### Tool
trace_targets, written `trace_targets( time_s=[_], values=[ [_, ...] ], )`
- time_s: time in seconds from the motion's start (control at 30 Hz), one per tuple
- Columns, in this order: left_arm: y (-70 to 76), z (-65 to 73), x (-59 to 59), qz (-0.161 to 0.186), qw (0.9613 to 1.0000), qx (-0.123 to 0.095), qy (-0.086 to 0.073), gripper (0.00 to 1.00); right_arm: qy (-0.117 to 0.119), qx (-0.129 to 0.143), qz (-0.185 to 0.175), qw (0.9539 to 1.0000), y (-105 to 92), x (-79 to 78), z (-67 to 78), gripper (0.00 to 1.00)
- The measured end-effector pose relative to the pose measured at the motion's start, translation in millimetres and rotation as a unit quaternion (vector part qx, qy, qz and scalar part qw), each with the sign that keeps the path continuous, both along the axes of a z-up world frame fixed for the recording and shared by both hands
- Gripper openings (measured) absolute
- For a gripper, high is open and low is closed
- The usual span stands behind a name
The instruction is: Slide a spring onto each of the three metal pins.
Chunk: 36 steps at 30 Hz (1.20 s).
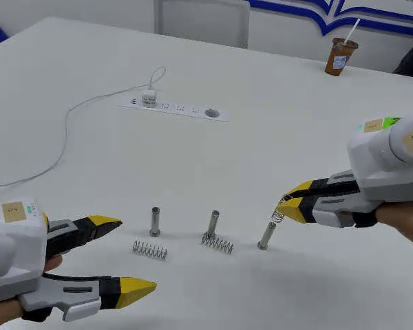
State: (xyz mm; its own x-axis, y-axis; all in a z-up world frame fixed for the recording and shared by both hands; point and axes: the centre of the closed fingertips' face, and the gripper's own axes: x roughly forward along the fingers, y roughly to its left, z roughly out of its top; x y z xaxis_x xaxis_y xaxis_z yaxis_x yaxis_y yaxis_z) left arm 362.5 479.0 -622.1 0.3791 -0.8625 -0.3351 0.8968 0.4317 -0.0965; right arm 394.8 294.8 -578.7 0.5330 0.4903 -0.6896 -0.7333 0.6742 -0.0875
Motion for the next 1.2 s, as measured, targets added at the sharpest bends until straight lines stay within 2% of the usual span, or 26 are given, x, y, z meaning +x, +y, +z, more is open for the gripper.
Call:
trace_targets(
  time_s=[0.8,1.2],
  values=[
    [-1.8,-4.0,1.1,-0.006,0.9999,0.006,0.007,0.72,0.015,0.006,-0.014,0.9998,-3.4,4.6,-21.0,0.12],
    [-0.9,-3.4,0.3,-0.003,0.9999,0.009,0.007,0.72,0.029,-0.006,-0.011,0.9995,-5.9,9.7,-47.1,0.12]
  ],
)
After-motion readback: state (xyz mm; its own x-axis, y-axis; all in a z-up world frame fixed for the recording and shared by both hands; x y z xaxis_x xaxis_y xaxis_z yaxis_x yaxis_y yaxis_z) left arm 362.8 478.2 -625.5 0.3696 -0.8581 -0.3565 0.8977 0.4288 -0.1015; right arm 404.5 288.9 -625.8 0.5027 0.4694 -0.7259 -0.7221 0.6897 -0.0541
